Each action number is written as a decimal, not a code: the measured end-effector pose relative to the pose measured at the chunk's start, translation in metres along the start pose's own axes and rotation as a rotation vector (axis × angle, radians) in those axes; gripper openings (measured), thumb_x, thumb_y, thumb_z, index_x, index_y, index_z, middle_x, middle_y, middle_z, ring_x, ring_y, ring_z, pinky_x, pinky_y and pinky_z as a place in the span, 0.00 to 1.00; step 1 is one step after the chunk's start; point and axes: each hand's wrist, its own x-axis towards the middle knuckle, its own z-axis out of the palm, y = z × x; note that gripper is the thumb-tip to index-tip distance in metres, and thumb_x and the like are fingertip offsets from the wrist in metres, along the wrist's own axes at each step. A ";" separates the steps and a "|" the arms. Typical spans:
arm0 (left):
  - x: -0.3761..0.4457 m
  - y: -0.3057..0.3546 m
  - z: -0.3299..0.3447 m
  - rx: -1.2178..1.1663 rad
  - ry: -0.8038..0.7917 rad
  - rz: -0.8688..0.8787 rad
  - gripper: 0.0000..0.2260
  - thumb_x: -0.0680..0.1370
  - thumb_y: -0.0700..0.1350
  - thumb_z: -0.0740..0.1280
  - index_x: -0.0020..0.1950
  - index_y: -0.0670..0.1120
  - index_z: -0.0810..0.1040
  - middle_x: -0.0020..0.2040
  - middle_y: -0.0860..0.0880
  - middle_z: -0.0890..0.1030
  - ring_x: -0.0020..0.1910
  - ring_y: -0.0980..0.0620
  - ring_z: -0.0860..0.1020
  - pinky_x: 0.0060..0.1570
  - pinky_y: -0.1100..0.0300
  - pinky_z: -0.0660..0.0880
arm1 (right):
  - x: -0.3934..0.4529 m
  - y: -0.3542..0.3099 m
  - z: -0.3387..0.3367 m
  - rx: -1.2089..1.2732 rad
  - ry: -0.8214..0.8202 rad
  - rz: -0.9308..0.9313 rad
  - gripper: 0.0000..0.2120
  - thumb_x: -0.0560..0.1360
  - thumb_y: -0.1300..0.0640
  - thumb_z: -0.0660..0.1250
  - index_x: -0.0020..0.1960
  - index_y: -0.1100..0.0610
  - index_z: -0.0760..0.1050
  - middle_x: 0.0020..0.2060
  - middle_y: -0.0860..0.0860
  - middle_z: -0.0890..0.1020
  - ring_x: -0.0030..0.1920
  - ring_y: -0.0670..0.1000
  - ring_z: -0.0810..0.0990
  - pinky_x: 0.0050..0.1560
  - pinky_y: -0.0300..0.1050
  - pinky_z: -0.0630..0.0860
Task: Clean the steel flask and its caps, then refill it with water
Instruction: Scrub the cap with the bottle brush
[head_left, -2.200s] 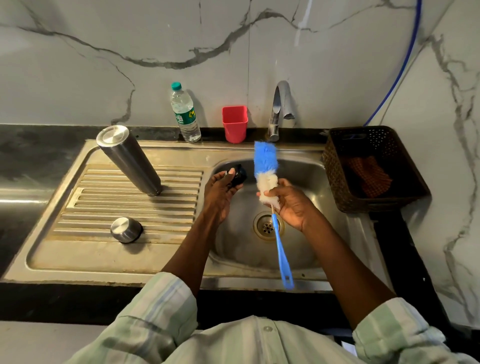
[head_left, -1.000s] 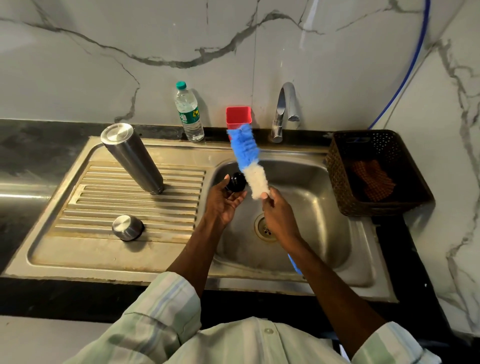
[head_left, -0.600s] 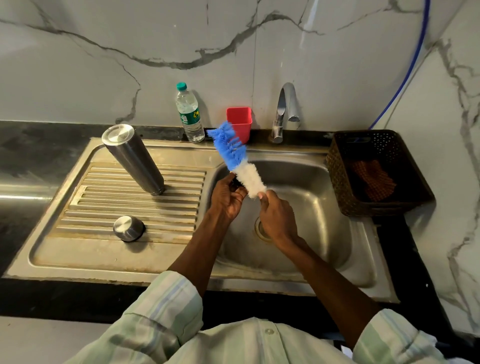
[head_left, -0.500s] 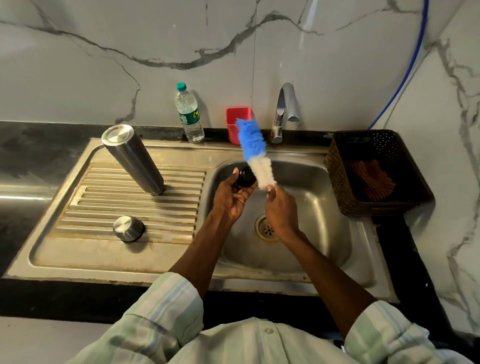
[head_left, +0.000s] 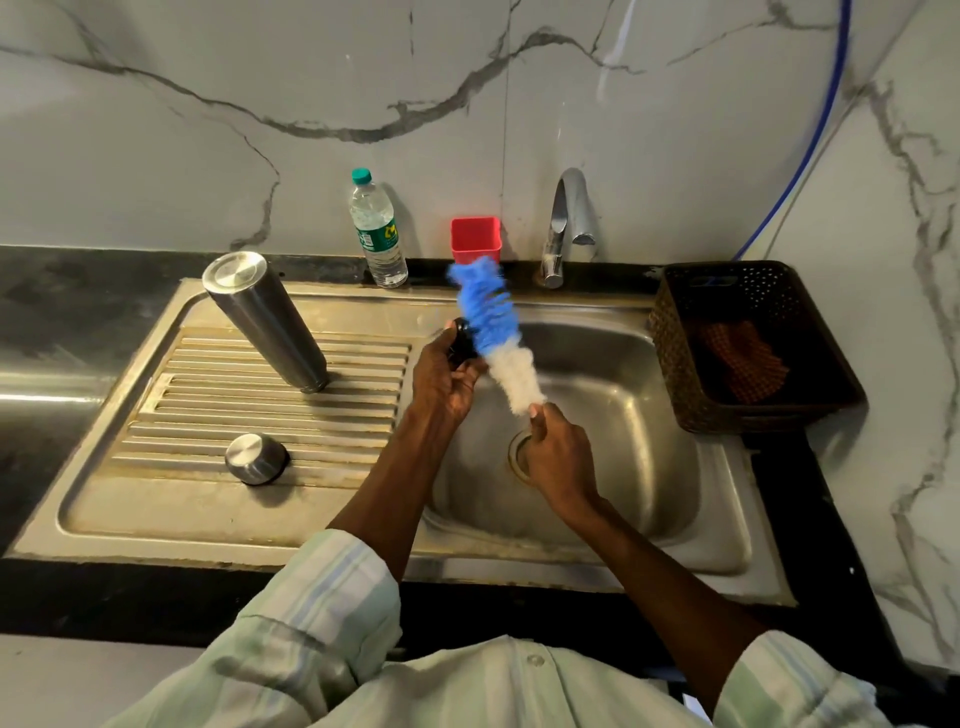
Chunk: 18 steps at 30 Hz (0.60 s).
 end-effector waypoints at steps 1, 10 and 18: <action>0.000 -0.001 0.001 0.012 -0.001 0.005 0.09 0.81 0.40 0.62 0.58 0.36 0.76 0.49 0.38 0.82 0.47 0.43 0.83 0.51 0.49 0.81 | 0.003 -0.001 0.000 0.042 0.001 0.056 0.14 0.83 0.52 0.55 0.56 0.59 0.75 0.46 0.61 0.83 0.46 0.64 0.80 0.43 0.51 0.73; 0.001 0.002 0.002 0.052 -0.026 0.005 0.11 0.78 0.38 0.67 0.59 0.36 0.76 0.51 0.38 0.82 0.48 0.43 0.83 0.48 0.50 0.82 | 0.005 -0.001 -0.003 0.080 -0.004 0.096 0.14 0.83 0.51 0.55 0.54 0.59 0.75 0.46 0.61 0.83 0.45 0.61 0.80 0.40 0.47 0.69; 0.001 -0.001 0.000 0.042 -0.095 0.021 0.10 0.79 0.38 0.67 0.59 0.36 0.76 0.53 0.38 0.82 0.49 0.43 0.83 0.52 0.51 0.81 | 0.005 0.000 -0.002 0.117 -0.011 0.121 0.15 0.83 0.50 0.55 0.53 0.58 0.75 0.46 0.60 0.82 0.45 0.61 0.80 0.42 0.48 0.72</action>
